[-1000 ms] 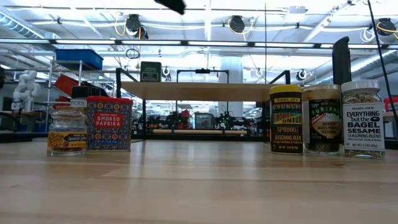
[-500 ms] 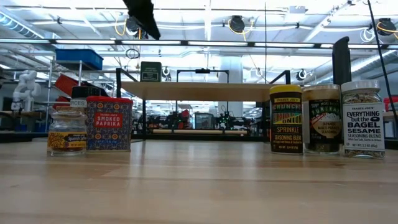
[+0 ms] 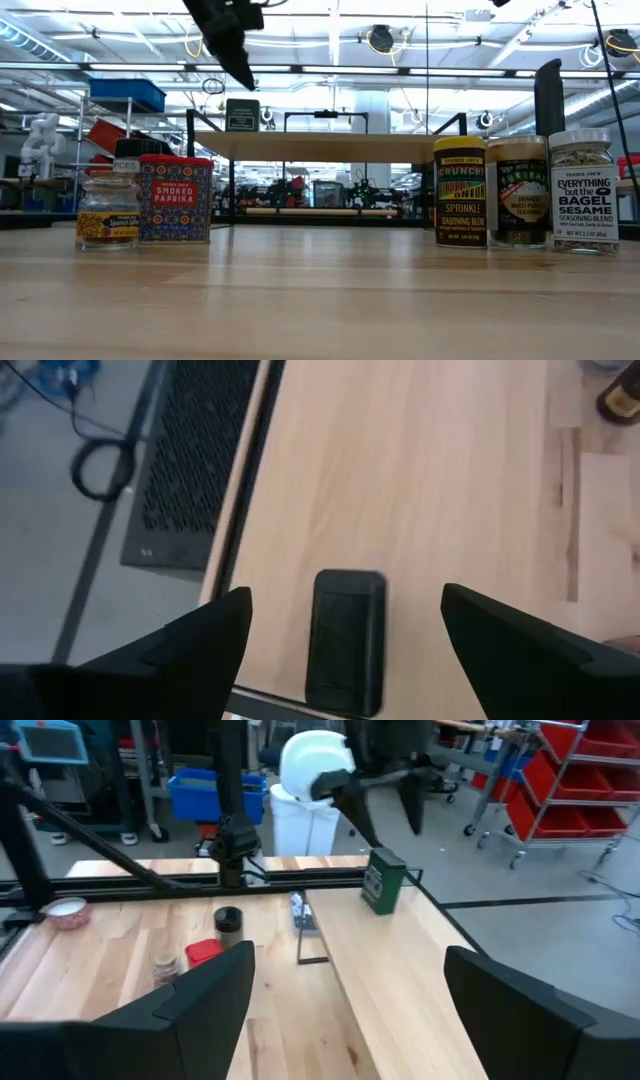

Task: Shelf spices
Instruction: Remove the black seasoning can from the shelf

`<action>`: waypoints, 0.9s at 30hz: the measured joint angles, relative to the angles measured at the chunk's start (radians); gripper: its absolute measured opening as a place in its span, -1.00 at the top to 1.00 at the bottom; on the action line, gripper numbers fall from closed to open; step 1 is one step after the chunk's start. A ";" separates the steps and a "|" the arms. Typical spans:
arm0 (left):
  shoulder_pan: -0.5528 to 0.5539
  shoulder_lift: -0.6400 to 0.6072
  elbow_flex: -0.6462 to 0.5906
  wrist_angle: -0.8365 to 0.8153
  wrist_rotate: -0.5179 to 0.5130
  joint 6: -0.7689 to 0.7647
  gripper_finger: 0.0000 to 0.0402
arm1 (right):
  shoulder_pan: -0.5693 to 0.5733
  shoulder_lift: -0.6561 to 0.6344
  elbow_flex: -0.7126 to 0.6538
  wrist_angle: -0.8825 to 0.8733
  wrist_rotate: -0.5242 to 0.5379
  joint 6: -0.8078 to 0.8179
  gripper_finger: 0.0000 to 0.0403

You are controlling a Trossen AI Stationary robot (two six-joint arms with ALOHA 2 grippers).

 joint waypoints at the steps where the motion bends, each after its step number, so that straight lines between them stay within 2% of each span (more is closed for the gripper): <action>1: 0.004 0.011 0.000 -0.006 0.002 0.001 -0.67 | -0.001 0.000 0.000 -0.002 -0.002 0.000 -0.56; 14: 0.006 0.076 0.000 -0.085 0.001 0.078 -0.66 | -0.002 0.031 0.000 -0.029 -0.001 0.010 -0.56; 27: 0.006 0.076 0.000 -0.093 -0.062 0.075 -0.27 | -0.002 0.035 0.000 -0.028 0.001 0.011 -0.56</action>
